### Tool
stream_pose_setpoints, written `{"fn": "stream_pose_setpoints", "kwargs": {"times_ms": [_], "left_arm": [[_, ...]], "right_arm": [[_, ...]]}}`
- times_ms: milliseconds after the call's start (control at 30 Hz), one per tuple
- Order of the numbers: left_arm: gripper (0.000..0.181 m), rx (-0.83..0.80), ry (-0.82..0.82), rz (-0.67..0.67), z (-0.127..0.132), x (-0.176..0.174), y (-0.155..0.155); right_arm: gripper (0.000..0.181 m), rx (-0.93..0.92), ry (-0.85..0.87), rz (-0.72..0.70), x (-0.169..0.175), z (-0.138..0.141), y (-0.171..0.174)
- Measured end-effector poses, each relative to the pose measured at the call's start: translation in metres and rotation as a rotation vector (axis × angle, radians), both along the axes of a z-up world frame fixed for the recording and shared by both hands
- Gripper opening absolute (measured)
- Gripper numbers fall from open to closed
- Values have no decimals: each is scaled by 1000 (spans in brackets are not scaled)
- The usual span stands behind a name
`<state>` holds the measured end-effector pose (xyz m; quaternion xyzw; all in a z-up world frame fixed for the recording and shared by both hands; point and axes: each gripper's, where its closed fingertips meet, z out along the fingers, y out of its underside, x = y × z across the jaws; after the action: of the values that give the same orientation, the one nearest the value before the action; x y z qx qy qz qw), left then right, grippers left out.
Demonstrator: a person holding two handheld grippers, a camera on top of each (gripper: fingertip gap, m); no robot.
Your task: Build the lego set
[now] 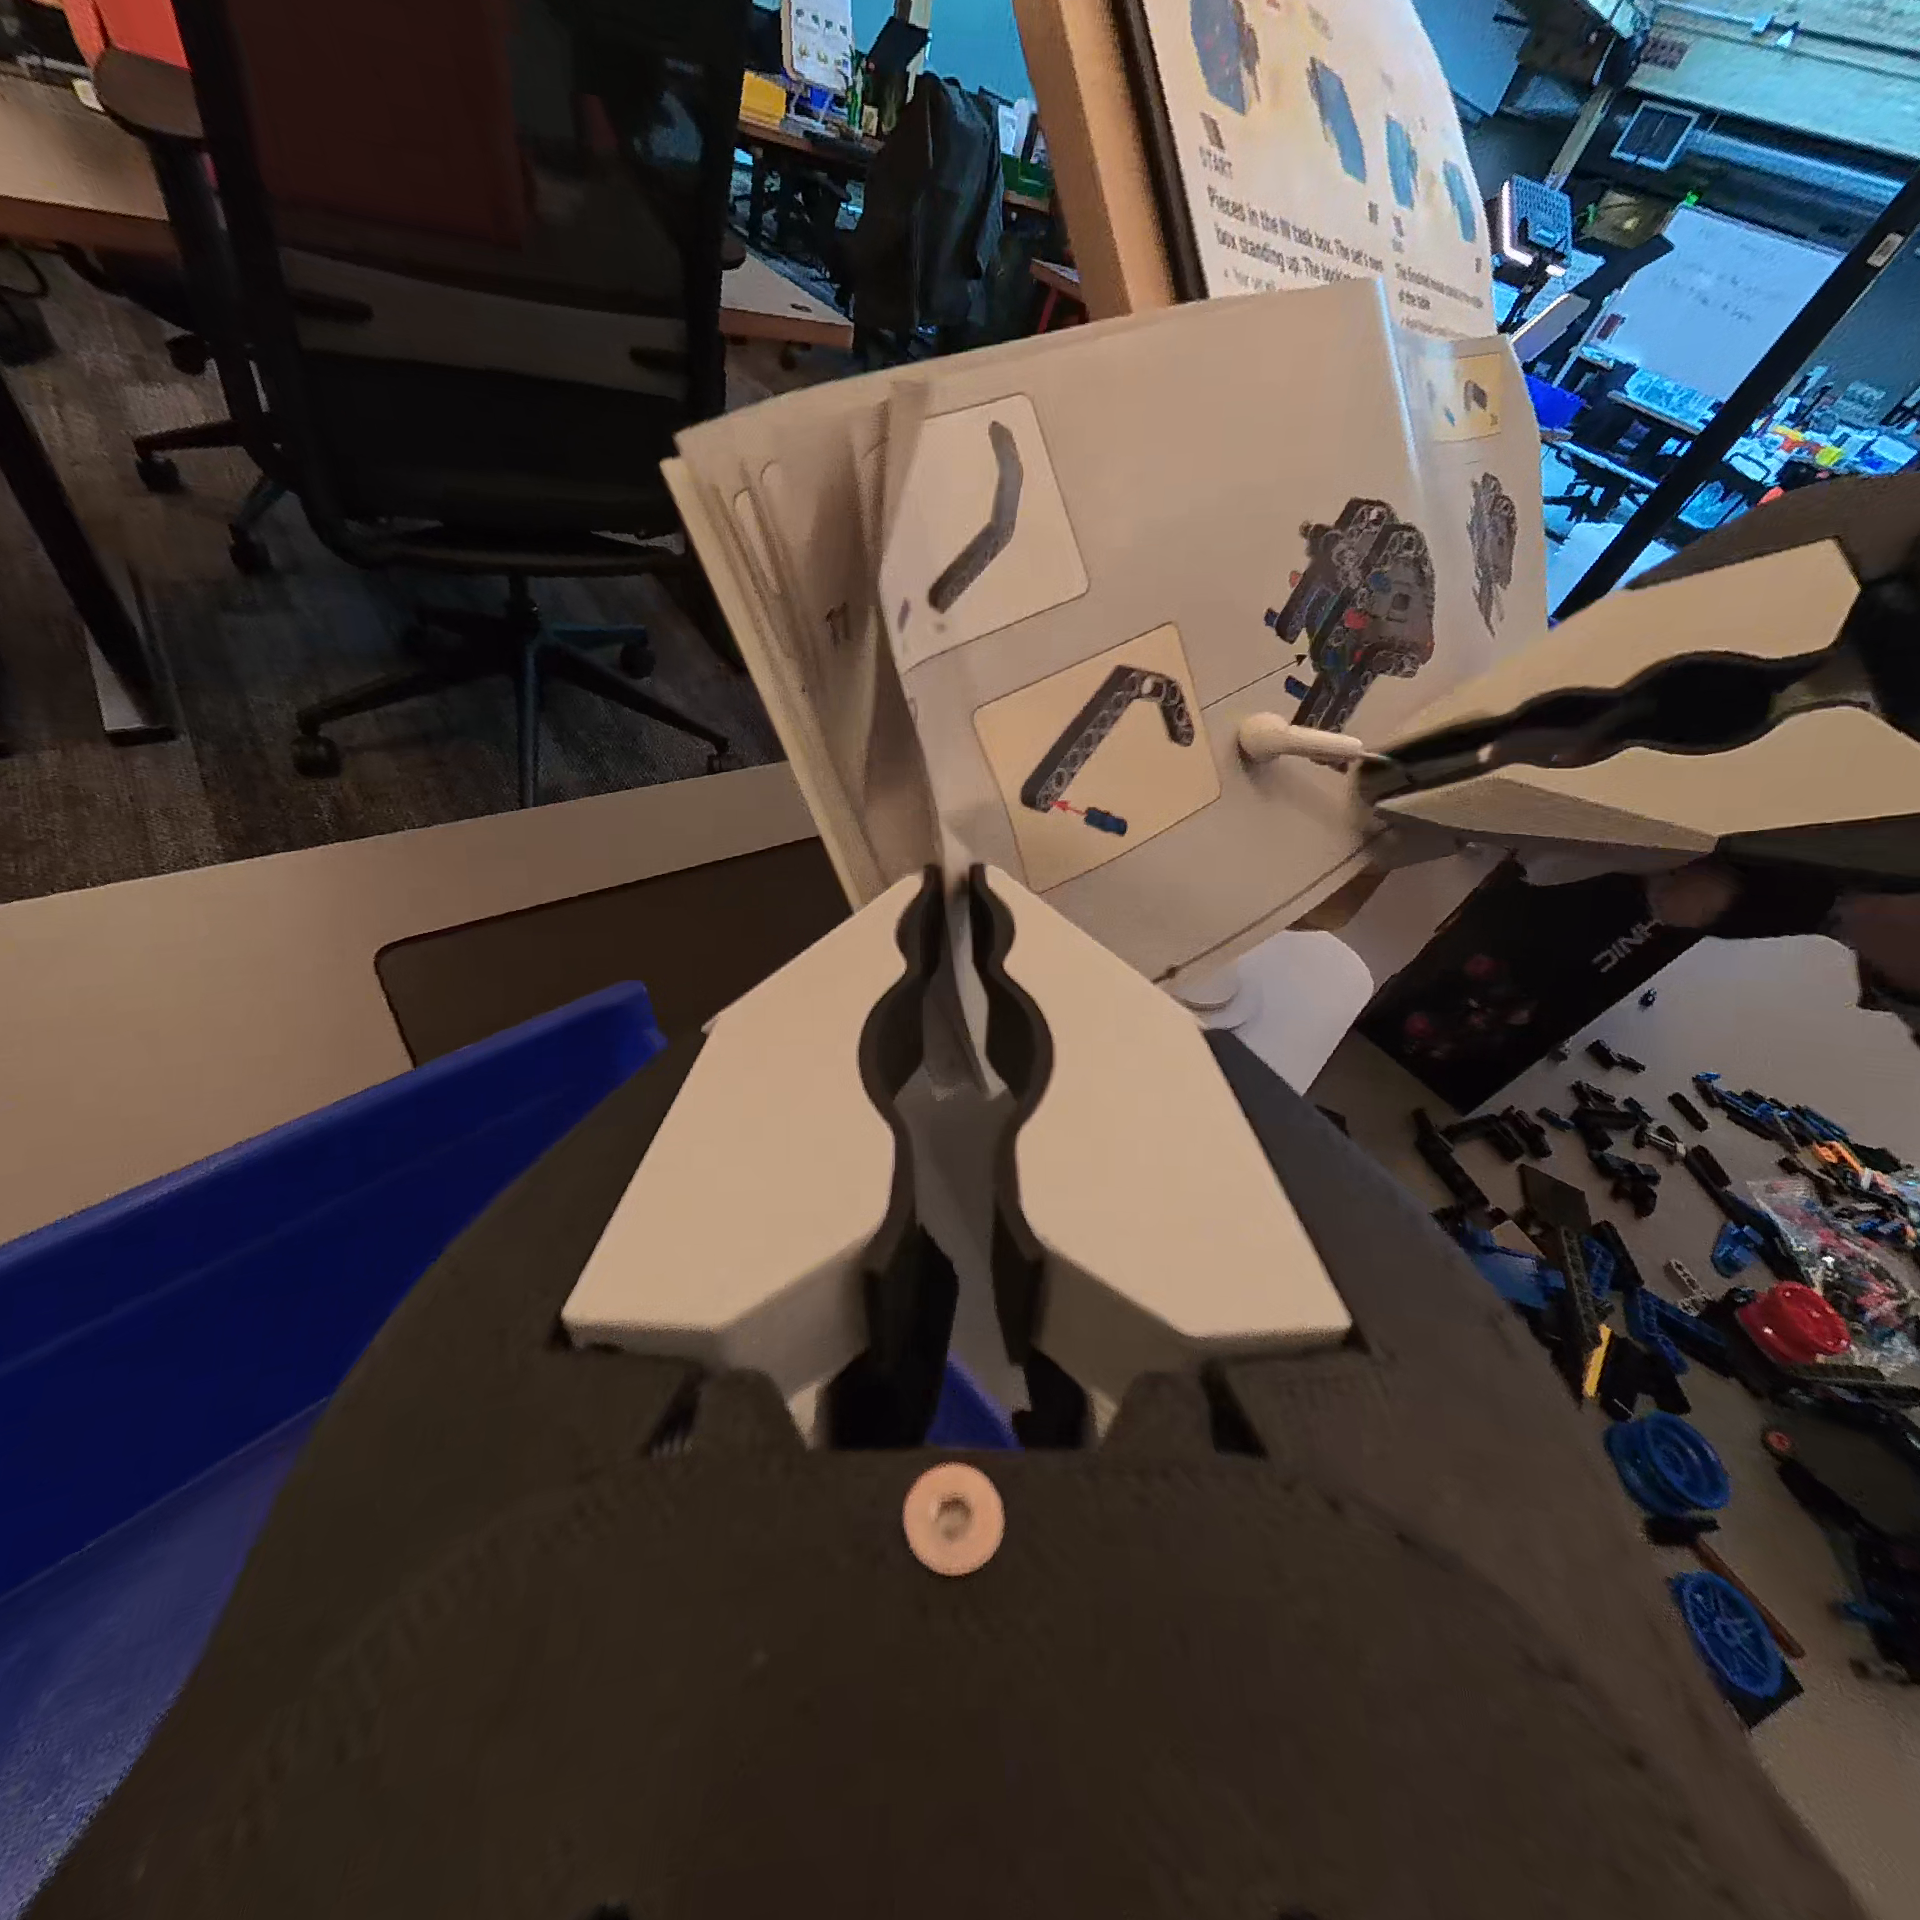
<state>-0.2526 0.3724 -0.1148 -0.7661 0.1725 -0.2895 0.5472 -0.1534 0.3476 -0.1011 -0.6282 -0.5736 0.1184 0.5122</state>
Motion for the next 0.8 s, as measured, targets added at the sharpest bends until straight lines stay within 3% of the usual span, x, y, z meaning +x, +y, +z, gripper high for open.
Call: {"fn": "stream_pose_setpoints", "kwargs": {"times_ms": [300, 433, 700, 800], "left_arm": [[23, 64, -39, 25, 26, -18, -9], [26, 139, 10, 52, 50, -18, -19], [31, 343, 154, 0, 117, 19, -70], [28, 354, 181, -84, 117, 47, -90]], "right_arm": [[30, 7, 4, -30, 17, 16, -9], [31, 79, -48, -42, 37, 29, -25], [22, 268, -141, -71, 85, 60, -86], [22, 287, -152, -91, 106, 61, -112]]}}
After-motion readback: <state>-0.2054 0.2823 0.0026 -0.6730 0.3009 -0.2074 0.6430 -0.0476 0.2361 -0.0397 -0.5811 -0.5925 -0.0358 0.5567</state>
